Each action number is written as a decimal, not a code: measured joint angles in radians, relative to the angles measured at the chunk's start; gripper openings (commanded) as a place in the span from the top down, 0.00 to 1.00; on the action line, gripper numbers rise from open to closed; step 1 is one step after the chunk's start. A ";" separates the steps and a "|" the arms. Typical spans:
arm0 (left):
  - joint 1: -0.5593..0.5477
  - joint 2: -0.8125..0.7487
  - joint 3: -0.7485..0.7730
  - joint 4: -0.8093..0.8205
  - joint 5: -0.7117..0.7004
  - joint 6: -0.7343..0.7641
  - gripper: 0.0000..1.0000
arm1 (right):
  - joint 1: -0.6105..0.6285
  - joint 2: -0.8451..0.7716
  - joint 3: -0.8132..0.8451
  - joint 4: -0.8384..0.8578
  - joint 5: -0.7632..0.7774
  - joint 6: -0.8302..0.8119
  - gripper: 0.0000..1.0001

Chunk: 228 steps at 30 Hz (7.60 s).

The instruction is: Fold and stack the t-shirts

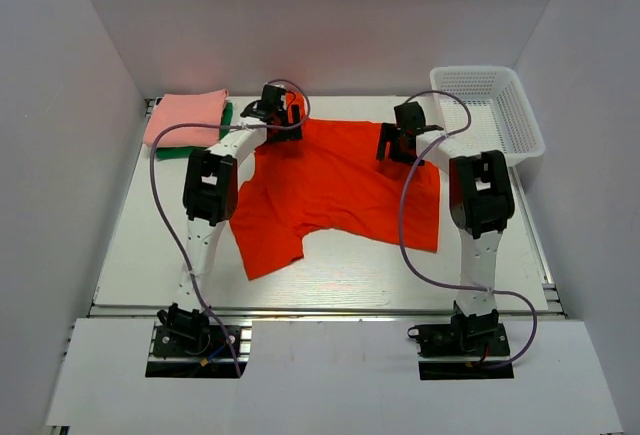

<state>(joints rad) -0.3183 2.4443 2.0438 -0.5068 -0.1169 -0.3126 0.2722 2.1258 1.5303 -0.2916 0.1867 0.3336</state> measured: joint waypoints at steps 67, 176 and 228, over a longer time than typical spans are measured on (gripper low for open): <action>-0.158 -1.278 -1.411 -0.169 0.255 -0.392 1.00 | 0.031 -1.020 -1.082 0.085 0.045 0.332 1.00; -0.109 -1.189 -0.602 0.198 -0.189 0.274 1.00 | -0.040 -1.072 -0.414 -0.205 0.087 0.066 1.00; 0.015 -1.098 -1.138 0.314 -0.033 -0.009 1.00 | -0.154 -0.735 -0.542 -0.005 -0.035 -0.002 1.00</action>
<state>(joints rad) -0.3031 1.3460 0.9054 -0.1928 -0.1497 -0.3214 0.1177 1.3911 0.9886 -0.2966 0.1520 0.3321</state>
